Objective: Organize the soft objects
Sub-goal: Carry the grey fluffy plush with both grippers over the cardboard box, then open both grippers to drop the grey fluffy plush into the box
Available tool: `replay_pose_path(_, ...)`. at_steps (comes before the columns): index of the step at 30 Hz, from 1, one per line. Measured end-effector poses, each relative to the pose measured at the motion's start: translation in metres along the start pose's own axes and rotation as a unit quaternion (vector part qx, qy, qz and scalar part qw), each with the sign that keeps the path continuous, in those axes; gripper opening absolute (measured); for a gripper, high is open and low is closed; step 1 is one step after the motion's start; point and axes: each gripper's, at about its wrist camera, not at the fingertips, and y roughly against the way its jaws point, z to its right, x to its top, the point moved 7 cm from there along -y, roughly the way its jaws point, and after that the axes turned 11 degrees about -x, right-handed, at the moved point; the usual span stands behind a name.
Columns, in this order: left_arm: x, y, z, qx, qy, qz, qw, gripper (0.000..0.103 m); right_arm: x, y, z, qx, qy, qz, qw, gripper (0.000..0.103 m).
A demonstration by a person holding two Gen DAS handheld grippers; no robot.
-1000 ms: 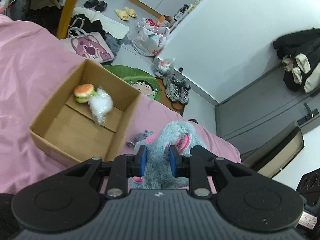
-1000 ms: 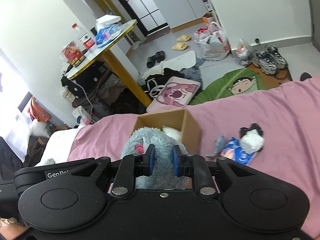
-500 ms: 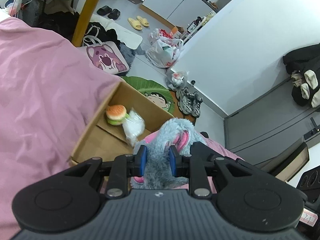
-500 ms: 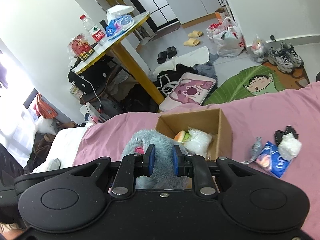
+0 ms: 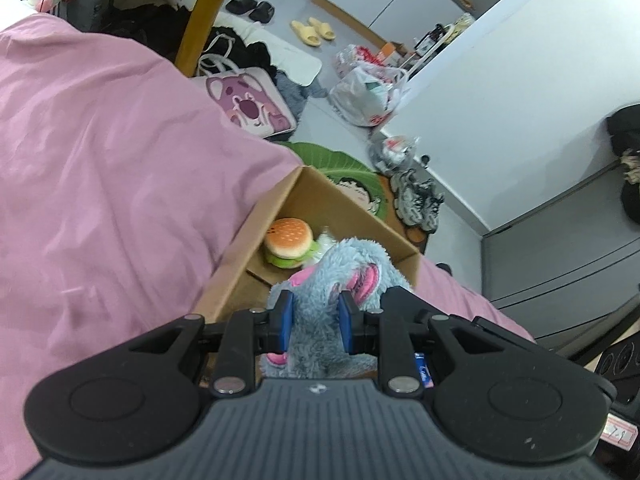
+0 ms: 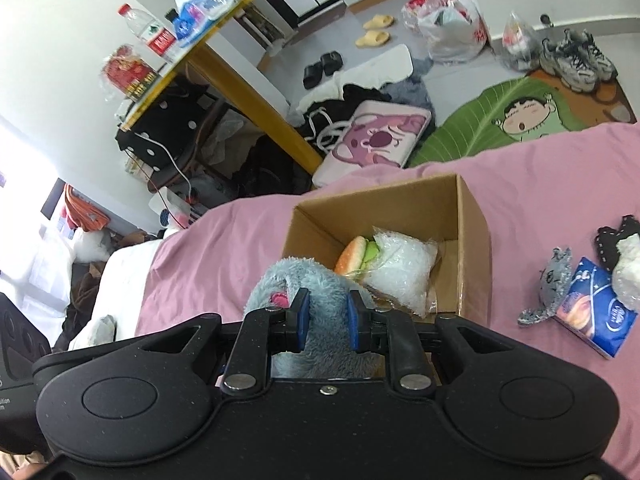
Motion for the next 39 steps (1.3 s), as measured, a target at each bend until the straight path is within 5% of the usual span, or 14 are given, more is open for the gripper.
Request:
replay_pose_path(12,0.019,-0.033,-0.021,0.047,0.009,-0.03,0.9984,0.024,-0.005,-0.027,0.0,0.011,0.012,-0.028,0.999,0.033)
replay_pose_path(27,0.015,-0.014,0.001,0.05,-0.023,-0.019,0.9983,0.029,-0.007,0.025,-0.001,0.018,0.037,0.031,0.999,0.057)
replay_pose_path(39,0.002,0.033,0.033,0.073,-0.056,0.021,0.9955,0.061,-0.009,0.084,0.006,0.015,0.07,0.085,0.994,0.084)
